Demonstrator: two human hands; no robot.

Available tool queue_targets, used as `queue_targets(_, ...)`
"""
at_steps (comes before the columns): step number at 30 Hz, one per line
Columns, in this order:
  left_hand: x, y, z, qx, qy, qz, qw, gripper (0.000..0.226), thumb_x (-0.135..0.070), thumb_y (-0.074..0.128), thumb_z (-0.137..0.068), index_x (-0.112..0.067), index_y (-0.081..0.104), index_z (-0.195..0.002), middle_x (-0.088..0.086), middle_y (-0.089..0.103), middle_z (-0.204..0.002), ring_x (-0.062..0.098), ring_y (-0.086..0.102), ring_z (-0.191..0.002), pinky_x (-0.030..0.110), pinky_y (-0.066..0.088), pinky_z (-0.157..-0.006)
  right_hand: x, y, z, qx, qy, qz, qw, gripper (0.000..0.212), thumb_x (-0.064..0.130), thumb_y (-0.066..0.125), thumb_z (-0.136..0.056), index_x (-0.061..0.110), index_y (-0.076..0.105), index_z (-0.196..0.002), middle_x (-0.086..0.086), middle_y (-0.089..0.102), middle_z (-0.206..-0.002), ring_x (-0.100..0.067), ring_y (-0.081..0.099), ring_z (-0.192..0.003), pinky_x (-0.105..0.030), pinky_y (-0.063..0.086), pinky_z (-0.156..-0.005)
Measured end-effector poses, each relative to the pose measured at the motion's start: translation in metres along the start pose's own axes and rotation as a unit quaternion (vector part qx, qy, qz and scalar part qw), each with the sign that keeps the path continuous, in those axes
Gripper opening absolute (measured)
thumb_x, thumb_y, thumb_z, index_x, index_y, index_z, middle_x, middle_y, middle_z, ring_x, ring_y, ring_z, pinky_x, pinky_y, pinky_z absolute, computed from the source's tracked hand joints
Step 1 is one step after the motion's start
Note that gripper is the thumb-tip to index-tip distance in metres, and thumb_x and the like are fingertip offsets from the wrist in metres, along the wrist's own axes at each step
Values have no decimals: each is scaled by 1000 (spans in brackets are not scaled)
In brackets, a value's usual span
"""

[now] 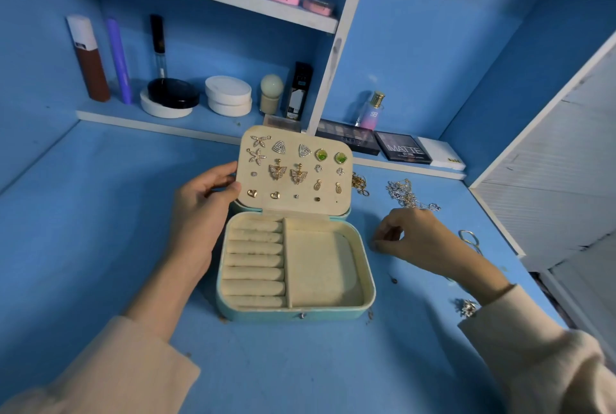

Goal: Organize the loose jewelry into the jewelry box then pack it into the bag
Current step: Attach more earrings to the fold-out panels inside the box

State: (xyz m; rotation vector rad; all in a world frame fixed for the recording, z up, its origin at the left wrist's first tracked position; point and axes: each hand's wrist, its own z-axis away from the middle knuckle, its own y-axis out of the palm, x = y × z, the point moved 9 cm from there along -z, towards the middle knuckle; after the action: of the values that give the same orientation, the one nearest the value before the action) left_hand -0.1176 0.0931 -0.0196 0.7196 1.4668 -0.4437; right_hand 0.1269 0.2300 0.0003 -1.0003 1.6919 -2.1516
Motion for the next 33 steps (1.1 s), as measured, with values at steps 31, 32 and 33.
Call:
queue_targets(31,-12,81,97,123,-198,211,949,44,-12,63,-66,-19,64,-109,-4,73,-103,7,65,-100,22,54,-75,101,-55,-48,-119,-185,-192,956,6,14,49,-96,14,49,-90,4,62,-83,-9,53,-66,-14,39,-61)
queue_targets(32,-5,92,105,118,-247,260,926,44,-10,63,-70,-16,62,-114,-2,71,-107,9,63,-106,25,53,-81,101,-56,-46,-119,-189,-198,954,7,14,49,-95,15,49,-89,0,63,-85,-15,53,-68,-18,41,-63)
queue_targets(33,2,100,110,102,-289,311,900,41,-7,61,-79,-13,59,-120,1,69,-112,12,60,-111,28,50,-87,102,-56,-44,-117,-193,-203,953,9,14,49,-96,16,48,-87,-3,64,-89,-21,55,-71,-23,44,-66)
